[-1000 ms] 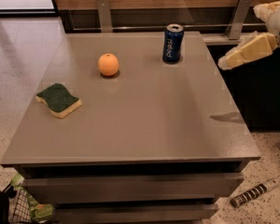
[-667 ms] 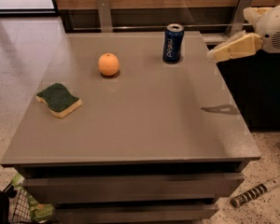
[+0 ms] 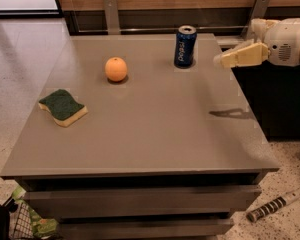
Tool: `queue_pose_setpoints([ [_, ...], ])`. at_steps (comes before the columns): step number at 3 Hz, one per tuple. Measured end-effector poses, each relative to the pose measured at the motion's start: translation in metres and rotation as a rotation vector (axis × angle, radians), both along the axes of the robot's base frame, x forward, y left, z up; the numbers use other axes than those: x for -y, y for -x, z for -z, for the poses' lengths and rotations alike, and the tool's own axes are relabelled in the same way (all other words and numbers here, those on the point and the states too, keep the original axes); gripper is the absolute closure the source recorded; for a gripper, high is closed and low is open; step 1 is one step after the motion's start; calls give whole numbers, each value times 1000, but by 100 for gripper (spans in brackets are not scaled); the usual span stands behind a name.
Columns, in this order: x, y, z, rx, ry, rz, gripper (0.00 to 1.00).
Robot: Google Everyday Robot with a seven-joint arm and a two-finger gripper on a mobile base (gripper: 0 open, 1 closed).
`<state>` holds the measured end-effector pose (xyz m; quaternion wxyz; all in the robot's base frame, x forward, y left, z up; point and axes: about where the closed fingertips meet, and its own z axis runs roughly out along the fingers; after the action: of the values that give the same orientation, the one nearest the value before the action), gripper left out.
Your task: Knock pepsi can over
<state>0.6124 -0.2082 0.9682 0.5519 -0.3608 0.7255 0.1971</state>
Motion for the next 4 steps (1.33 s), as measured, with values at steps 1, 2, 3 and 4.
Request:
queue_pose_setpoints([
  [1,1,-28,8,21,-23,30,0],
  [2,11,-74,22,55,-68,65,0],
  [3,14,-111,32,81,-104,72,0],
  [4,10,-140,40,81,-129,54,0],
])
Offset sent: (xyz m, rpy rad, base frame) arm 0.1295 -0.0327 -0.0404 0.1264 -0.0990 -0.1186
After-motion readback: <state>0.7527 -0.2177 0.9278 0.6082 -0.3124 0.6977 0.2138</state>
